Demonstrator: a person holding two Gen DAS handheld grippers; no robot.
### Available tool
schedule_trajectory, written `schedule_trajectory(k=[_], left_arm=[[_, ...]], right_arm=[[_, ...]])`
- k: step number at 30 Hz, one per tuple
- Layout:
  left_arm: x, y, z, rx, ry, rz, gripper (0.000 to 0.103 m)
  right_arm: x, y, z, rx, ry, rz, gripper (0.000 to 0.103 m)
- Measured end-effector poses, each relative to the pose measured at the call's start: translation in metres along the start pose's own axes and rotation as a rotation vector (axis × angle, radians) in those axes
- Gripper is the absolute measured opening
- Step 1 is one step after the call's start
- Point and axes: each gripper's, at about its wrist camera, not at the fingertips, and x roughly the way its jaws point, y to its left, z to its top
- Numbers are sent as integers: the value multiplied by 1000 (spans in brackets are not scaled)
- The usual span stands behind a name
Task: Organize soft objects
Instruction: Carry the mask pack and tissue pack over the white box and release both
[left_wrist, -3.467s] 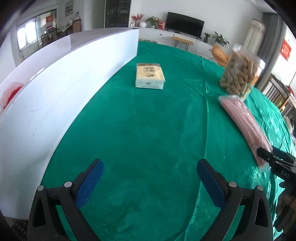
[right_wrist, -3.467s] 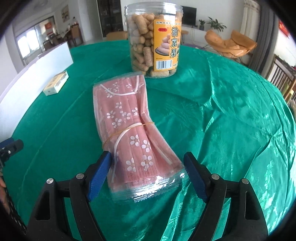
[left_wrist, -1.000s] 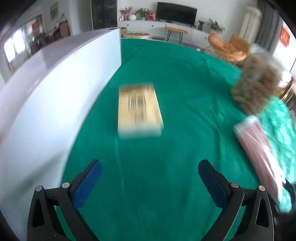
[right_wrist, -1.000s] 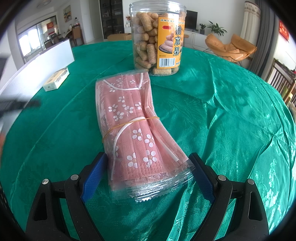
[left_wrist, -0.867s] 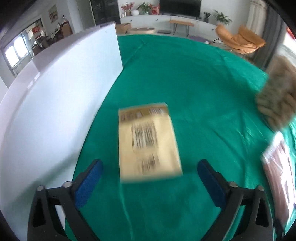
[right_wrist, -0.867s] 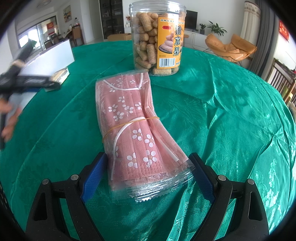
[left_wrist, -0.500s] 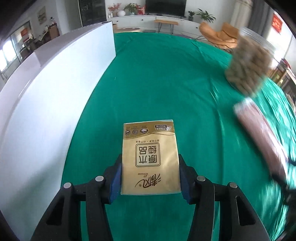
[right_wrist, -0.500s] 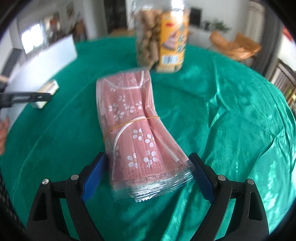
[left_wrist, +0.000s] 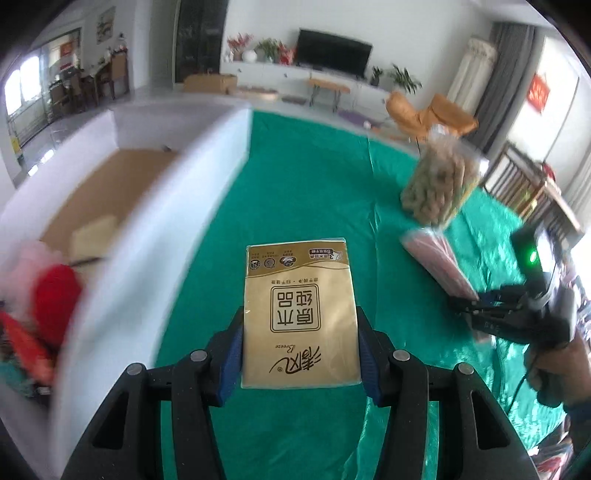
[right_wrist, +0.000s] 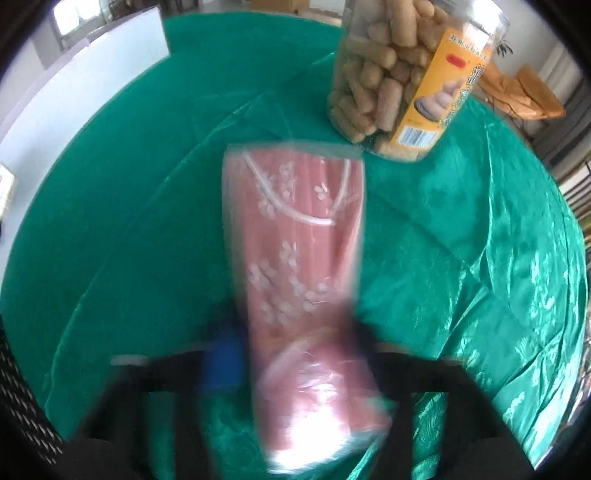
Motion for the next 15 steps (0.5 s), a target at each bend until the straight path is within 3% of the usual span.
schedule_trajectory(k=[3, 6, 11, 14, 15], left_arm=[[-35, 35, 14, -59, -31, -9, 53], [-69, 76, 34, -95, -88, 59, 53], [-99, 160, 52, -208, -120, 217, 53], [-100, 200, 46, -248, -94, 317, 56], [-97, 211, 42, -255, -81, 337, 61]], right_arm=[[-31, 12, 8, 11, -62, 49, 22], [-88, 42, 37, 7, -187, 172, 22], [-170, 140, 105, -121, -332, 325, 23], [-187, 209, 133, -217, -360, 374, 23], [-187, 228, 139, -245, -366, 383, 24]])
